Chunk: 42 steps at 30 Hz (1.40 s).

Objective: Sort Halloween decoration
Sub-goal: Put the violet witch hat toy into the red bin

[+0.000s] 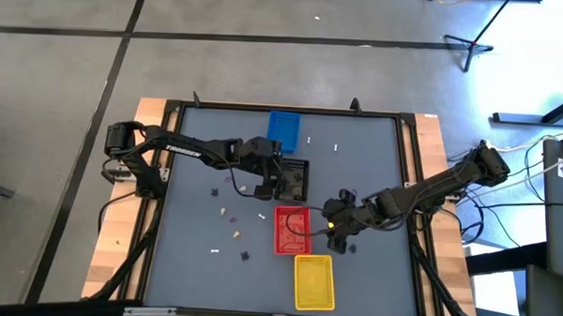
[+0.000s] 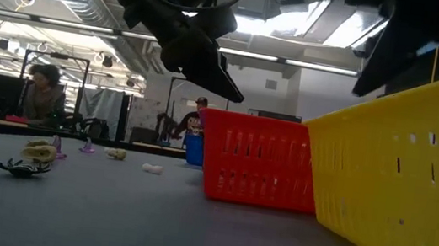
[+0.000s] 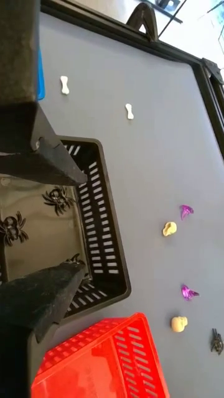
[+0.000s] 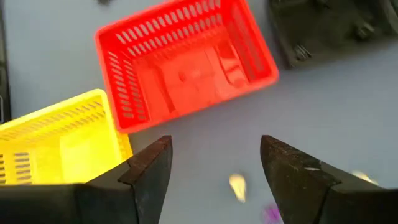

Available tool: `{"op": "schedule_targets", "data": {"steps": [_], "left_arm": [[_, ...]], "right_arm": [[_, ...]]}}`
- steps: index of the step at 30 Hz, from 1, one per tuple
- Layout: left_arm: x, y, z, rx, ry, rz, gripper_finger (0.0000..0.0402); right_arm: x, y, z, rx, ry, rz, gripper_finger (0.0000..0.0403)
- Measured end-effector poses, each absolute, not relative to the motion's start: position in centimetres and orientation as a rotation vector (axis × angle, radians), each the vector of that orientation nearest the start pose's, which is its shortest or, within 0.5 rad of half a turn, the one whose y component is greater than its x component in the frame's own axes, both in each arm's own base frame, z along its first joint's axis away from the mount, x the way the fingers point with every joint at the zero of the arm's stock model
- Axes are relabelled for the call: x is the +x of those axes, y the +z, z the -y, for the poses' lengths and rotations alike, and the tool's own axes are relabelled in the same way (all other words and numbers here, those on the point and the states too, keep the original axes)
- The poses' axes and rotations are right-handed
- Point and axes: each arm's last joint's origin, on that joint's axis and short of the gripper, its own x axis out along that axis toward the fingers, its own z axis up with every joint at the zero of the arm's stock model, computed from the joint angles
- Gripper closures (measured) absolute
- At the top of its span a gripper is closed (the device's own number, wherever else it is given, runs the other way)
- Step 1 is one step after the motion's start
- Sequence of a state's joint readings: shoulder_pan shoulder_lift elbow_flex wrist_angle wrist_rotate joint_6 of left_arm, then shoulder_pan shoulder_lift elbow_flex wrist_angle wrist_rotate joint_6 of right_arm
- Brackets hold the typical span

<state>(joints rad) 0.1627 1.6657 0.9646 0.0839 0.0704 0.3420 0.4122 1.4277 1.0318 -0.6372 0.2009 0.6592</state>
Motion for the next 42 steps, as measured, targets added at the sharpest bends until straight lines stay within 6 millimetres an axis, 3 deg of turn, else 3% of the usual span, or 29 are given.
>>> {"op": "schedule_targets", "data": {"steps": [5, 11, 14, 20, 26, 30, 42], "left_arm": [[34.5, 19.8, -5.5, 0.258, -0.016, -0.621, 0.0194], [34.5, 19.8, -5.5, 0.258, -0.017, -0.621, 0.0194], [34.5, 19.8, -5.5, 0.258, -0.017, -0.621, 0.0194], [34.6, 19.8, -5.5, 0.258, -0.017, -0.621, 0.0194], [34.6, 19.8, -5.5, 0.258, -0.017, -0.62, 0.0194], [34.6, 19.8, -5.5, 0.258, -0.018, -0.621, 0.0194], [34.6, 19.9, -5.5, 0.259, -0.017, -0.62, 0.0194]], "right_arm": [[25.4, 26.6, -10.6, 0.453, -0.243, -1.086, 0.0162], [25.2, 26.5, -11.1, 0.558, -0.164, -1.204, 0.0162], [25.2, 26.4, -11.3, 0.528, -0.068, -1.247, 0.0162], [25.3, 26.3, -11.3, 0.519, -0.075, -1.239, 0.0162], [24.2, 25.8, -10.4, 0.565, -0.375, -1.279, 0.0162], [23.8, 24.7, -10.0, 0.628, -0.561, -1.254, 0.0162], [24.6, 19.8, -10.3, 0.608, -0.642, -1.293, 0.0162]]}}
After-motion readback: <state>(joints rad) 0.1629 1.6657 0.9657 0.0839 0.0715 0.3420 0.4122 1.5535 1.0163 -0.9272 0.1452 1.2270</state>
